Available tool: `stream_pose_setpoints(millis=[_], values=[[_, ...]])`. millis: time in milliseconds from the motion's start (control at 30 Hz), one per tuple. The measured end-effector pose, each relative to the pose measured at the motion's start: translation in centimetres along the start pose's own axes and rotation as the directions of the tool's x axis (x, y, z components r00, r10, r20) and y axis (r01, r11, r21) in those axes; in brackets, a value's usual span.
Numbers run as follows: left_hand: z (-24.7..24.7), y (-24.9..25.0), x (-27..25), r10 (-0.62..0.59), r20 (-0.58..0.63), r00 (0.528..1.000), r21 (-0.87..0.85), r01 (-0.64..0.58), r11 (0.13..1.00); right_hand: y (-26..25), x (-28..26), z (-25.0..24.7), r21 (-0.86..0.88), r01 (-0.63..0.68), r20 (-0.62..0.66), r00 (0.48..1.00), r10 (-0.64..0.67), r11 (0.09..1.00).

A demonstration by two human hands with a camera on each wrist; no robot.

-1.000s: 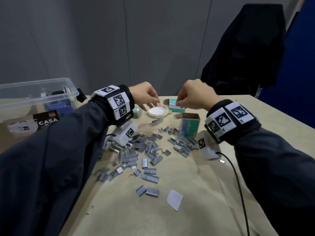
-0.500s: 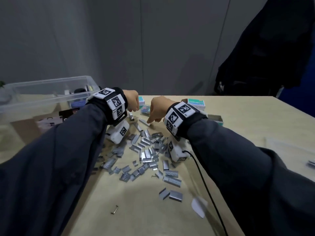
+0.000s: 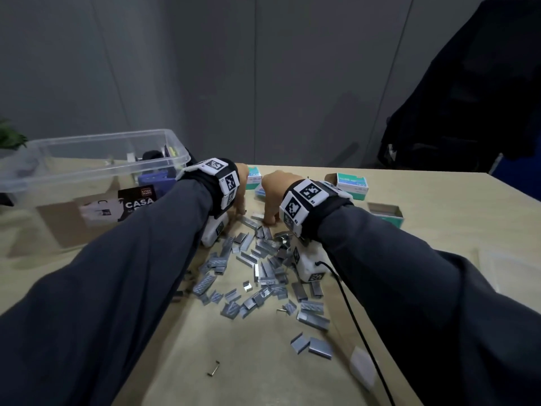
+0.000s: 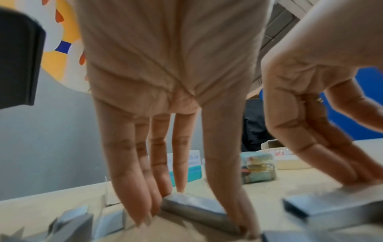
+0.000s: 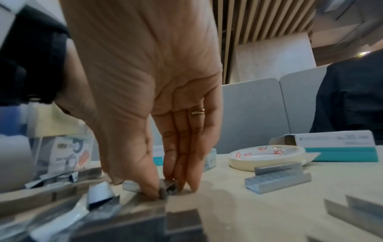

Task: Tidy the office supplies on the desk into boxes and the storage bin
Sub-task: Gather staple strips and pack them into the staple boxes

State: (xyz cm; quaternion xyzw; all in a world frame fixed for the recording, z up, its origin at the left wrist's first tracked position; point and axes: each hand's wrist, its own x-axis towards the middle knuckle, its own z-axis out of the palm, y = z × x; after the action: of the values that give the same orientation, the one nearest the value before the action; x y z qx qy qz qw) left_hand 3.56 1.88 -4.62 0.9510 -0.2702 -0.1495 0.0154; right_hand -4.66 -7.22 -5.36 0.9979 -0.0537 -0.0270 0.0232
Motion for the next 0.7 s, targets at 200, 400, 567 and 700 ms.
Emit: stream_pose_setpoints(millis=[200,400,567,700], values=[[0.2,0.1,0.9,-0.068,0.025,0.997,0.000,0.068,0.998,1.9,-1.1,-0.6,0.066,-0.062,0.142,0.988,0.052,0.996],[0.7,-0.1,0.8,-0.039,-0.160,0.986,0.065,0.050,0.997,5.1,-2.9,-1.4,0.399,-0.162,0.233,0.970,0.071,0.903],[0.4,0.1,0.5,-0.068,-0.108,0.992,0.035,0.073,0.997,7.7,-5.0,-1.8,0.576,-0.148,0.085,0.989,0.122,0.804],[0.3,0.2,0.2,-0.089,-0.056,0.994,0.092,0.094,0.991,10.0,-6.9,-2.1,0.646,-0.124,0.034,0.990,0.134,0.753]])
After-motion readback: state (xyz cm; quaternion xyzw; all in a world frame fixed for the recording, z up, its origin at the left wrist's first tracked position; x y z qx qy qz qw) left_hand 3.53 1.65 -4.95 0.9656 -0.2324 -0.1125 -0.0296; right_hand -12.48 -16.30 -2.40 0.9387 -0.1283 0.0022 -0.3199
